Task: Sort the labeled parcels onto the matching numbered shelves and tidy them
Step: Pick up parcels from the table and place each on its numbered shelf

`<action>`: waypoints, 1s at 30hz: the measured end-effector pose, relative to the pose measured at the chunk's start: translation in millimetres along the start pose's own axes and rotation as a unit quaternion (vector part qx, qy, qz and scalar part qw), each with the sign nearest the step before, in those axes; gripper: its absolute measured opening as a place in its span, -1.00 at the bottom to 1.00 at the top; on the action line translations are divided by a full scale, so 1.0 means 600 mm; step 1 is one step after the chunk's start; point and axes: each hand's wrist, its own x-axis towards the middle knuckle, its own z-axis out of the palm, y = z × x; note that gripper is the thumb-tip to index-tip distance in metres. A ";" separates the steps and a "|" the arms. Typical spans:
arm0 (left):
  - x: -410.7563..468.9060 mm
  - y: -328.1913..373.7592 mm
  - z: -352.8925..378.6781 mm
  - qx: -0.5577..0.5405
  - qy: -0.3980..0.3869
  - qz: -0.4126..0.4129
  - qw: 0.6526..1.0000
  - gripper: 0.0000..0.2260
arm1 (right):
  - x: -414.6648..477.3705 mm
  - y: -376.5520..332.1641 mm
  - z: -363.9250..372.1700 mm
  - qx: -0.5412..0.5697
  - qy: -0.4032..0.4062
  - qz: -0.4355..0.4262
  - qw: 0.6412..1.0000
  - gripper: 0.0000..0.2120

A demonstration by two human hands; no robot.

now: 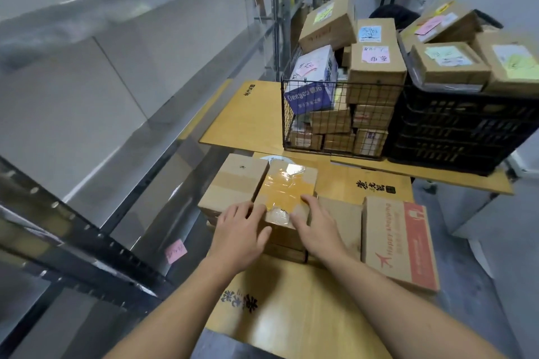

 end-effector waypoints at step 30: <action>-0.027 0.122 -0.020 -0.590 0.084 -0.072 0.800 -0.60 | -0.085 0.044 -0.093 0.242 0.062 -0.051 0.967 -0.64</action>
